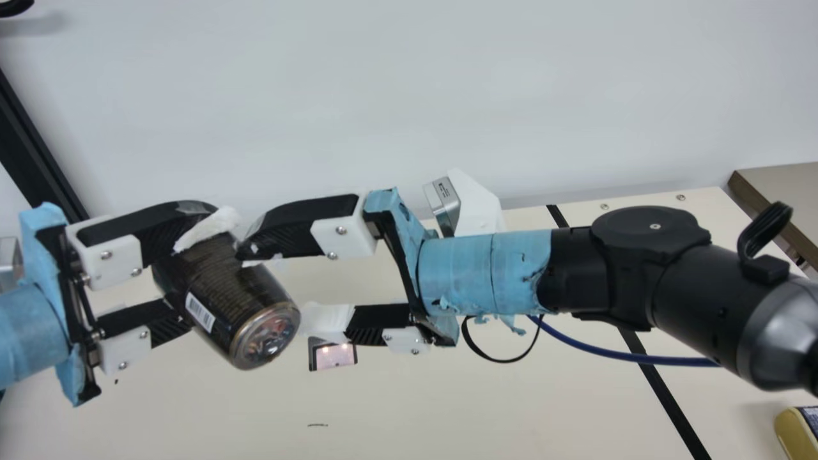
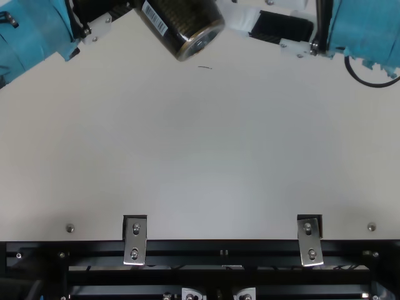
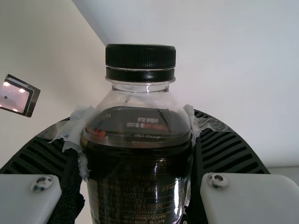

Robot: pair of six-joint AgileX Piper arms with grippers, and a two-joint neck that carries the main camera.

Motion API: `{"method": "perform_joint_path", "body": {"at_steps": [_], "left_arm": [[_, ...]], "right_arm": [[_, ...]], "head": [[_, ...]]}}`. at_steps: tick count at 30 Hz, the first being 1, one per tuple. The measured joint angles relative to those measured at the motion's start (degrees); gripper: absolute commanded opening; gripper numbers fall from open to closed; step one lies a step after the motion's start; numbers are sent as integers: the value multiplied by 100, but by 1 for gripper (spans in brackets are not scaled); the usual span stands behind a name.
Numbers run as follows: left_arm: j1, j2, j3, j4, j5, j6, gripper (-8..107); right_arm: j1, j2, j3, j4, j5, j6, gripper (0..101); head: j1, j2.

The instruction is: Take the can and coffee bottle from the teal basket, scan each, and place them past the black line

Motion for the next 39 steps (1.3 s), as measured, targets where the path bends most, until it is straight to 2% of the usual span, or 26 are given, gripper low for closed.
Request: {"method": "perform_joint_path", "body": {"at_steps": [13,23,39], "left_arm": [[0,0,0,0,0,0,10],[0,0,0,0,0,0,10],[0,0,0,0,0,0,10]], "right_arm": [[162,58,123,385,-77,-10,101],[323,138,96,392,-189,100,101],[382,166,19,437,-180,119,101]], "head": [[0,0],[-29,0],[-29,0]]}}
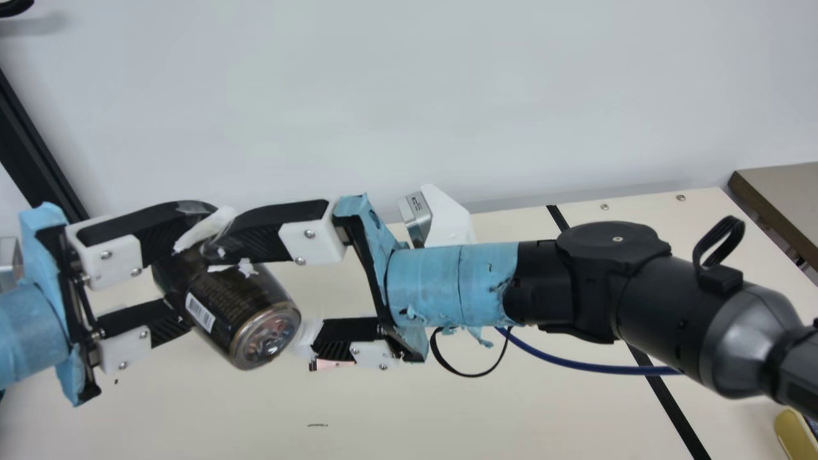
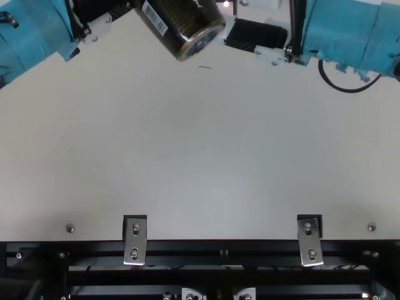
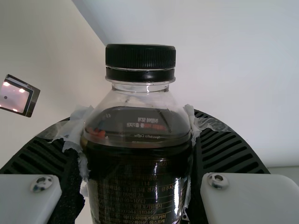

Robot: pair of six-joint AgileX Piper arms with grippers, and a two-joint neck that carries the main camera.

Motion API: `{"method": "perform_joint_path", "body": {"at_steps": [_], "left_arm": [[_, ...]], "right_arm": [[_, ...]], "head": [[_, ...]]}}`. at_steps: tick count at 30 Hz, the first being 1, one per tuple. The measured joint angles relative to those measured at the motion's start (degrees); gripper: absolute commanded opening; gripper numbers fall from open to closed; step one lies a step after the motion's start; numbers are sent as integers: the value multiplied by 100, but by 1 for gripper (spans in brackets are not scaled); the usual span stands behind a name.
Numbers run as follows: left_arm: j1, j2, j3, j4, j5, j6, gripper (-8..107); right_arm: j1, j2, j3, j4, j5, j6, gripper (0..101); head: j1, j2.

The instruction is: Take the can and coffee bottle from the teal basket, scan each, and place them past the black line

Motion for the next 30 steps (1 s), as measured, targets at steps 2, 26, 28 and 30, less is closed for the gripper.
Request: {"method": "perform_joint_path", "body": {"at_steps": [2,26,28,30], "left_arm": [[0,0,0,0,0,0,10],[0,0,0,0,0,0,10],[0,0,0,0,0,0,10],[0,0,0,0,0,0,10]], "right_arm": [[0,0,0,0,0,0,101],[160,31,-49,-91,397,253,101],[160,31,-49,-91,397,253,101],[160,31,-49,-91,397,253,101]], "head": [[0,0],[0,0],[29,0],[29,0]]}}
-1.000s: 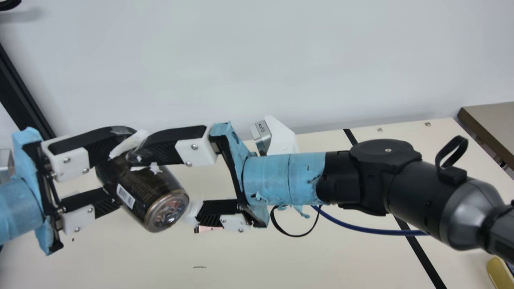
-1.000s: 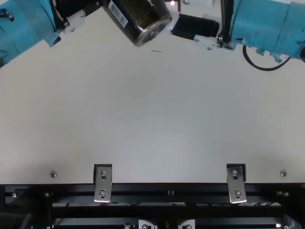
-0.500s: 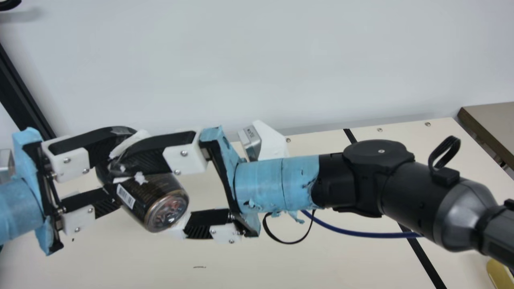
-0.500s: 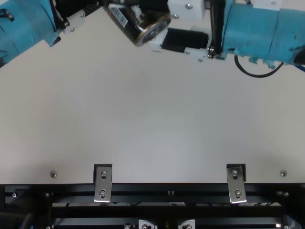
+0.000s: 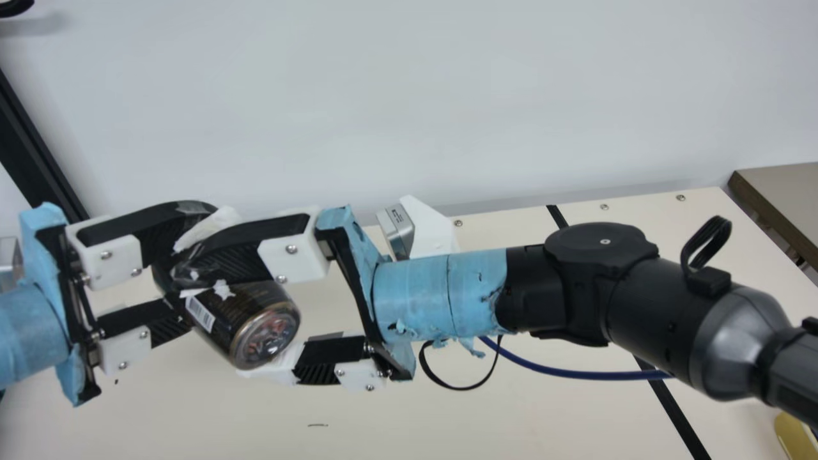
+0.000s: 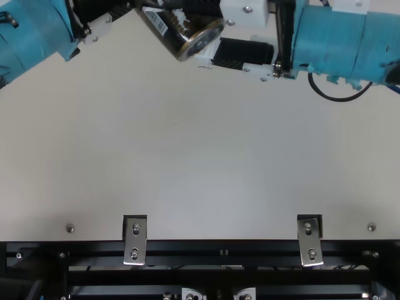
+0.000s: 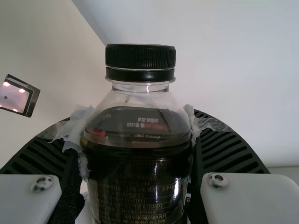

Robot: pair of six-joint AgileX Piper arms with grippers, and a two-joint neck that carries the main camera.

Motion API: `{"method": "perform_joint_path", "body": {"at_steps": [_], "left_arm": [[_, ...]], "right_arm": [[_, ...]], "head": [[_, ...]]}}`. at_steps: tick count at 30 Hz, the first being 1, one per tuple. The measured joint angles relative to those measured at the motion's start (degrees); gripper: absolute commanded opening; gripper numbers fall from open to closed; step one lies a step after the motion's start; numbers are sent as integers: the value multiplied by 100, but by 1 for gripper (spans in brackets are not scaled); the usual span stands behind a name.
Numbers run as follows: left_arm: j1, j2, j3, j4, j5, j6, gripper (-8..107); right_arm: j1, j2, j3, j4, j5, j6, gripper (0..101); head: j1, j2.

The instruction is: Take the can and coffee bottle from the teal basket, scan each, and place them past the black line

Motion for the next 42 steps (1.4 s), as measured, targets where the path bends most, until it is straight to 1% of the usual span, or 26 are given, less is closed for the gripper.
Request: {"method": "perform_joint_path", "body": {"at_steps": [3,6,12,13,14,18,19,20,36,40,42], "left_arm": [[0,0,0,0,0,0,10],[0,0,0,0,0,0,10],[0,0,0,0,0,0,10],[0,0,0,0,0,0,10],[0,0,0,0,0,0,10],[0,0,0,0,0,-11,10],[0,0,0,-14,0,-11,73],[0,0,0,-14,-11,-11,90],[11,0,-31,67,-22,-61,90],[171,13,-110,214,-255,-103,90],[306,27,-174,370,-454,-147,90]], "right_arm": [[-14,-5,-15,-14,-7,30,101],[-39,-12,-10,-43,-158,24,101],[-52,-12,-10,-57,-154,30,101],[-52,-12,-10,-57,-154,30,11],[-52,-12,-10,-57,-154,30,0],[-52,-12,-10,-1,-111,23,0],[-52,-12,-10,44,-80,23,0],[-52,-12,-10,59,-73,23,0],[-52,-12,-10,64,-82,23,0],[-52,-12,-10,22,-95,23,0],[-52,-12,-10,-7,-100,23,0]], "head": [[0,0],[-29,0],[-29,0],[0,0],[-29,0],[0,0],[0,0],[0,0],[-29,0],[0,0],[0,0]]}}
